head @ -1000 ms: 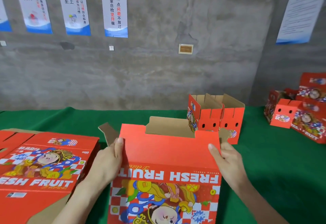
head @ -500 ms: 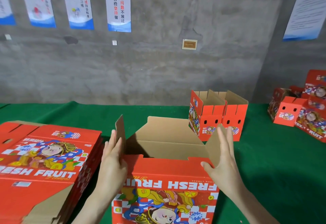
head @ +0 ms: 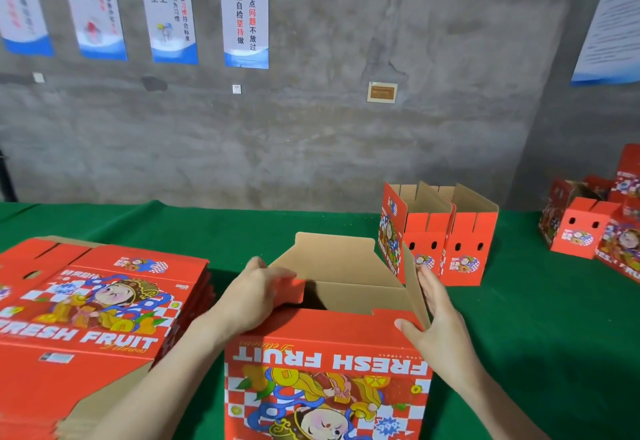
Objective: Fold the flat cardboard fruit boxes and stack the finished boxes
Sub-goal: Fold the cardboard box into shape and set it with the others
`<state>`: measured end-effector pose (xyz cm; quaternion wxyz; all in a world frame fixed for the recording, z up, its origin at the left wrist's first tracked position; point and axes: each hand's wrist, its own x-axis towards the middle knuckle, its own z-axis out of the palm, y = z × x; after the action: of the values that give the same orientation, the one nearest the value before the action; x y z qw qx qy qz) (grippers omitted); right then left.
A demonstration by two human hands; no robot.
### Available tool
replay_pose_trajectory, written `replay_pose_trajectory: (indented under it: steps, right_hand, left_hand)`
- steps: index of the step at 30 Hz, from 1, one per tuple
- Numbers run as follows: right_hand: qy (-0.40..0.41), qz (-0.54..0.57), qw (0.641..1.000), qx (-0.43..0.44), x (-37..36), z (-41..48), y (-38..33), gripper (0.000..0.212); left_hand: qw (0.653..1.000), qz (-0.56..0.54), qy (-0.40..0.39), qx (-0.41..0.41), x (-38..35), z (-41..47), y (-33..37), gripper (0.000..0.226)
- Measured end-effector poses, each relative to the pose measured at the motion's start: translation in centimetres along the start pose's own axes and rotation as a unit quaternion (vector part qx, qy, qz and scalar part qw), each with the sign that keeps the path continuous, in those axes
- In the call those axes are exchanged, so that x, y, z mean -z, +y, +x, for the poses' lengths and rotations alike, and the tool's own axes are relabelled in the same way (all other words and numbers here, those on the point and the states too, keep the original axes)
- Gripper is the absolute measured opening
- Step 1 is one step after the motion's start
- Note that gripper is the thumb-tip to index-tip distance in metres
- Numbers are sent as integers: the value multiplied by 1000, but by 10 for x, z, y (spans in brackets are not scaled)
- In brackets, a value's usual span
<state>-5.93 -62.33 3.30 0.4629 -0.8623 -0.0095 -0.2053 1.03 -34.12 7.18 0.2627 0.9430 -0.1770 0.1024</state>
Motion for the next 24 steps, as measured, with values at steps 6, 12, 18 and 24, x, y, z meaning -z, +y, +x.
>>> replay_pose_trajectory:
  steps: [6,12,18,24]
  right_hand:
    - [-11,-48,997,52,7,-1,1,68]
    - [-106,-111,986,72,5,9,4,13]
    - [-66,-115,991,6,3,37,-8,20]
    - [-45,-19,997,-58,-12,54,-20,44]
  left_hand:
    - [983,-87,-147,68,-1,33,-14,87]
    - [978,-154,-132,51,-9,35,-30,83]
    - [981,-184,-65,12,-9,29,-31,66]
    - [965,-251,37,66,-8,21,-28,28]
